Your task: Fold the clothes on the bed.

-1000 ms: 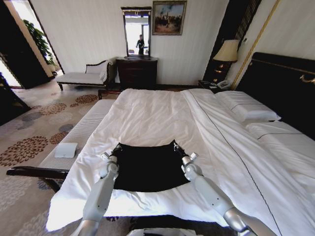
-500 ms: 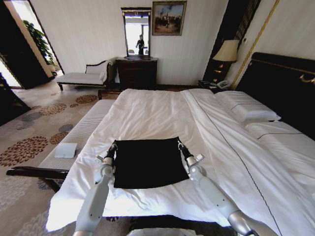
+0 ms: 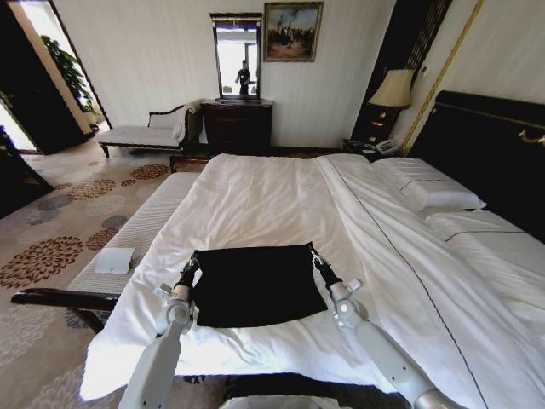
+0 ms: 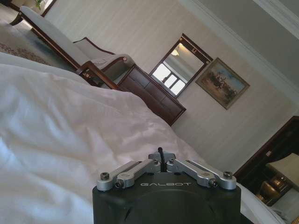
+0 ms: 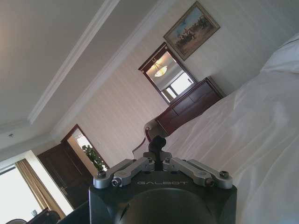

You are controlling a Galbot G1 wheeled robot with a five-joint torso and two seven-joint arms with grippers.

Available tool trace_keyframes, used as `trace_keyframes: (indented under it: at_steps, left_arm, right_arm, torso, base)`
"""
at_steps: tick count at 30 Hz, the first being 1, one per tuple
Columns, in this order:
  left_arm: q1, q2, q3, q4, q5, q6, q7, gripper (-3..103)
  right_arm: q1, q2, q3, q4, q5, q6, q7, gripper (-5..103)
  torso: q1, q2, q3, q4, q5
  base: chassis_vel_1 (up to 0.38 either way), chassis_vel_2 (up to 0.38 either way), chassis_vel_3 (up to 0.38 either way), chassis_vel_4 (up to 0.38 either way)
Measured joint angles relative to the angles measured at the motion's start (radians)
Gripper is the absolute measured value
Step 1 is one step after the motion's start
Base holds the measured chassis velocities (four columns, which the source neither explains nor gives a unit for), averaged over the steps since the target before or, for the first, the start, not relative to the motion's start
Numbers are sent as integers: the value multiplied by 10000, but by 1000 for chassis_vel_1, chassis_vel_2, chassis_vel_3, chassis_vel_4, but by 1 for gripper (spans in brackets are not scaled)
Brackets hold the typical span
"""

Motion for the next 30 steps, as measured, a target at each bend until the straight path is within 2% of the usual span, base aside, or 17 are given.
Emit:
trace_keyframes:
  at_steps: [8, 19, 30]
  left_arm:
    - [412, 69, -4, -198, -79, 0, 241, 0]
    - [1488, 118, 18, -348, 352, -26, 252, 0]
    - [2608, 8, -174, -840, 601, -180, 271, 0]
  right_arm:
    - [-323, 25, 48, 200, 4, 195, -132, 2]
    - [-1287, -382, 48, 486, -481, 223, 421, 2]
    - [-2265, -646, 167, 974, -856, 258, 545, 2]
  torso:
    - [0, 0, 1, 0, 0]
    - [1, 0, 1, 0, 0]
    - [1, 0, 0, 0, 0]
  base:
    - [0, 0, 0, 0]
    - [0, 0, 0, 0]
    - [0, 0, 0, 0]
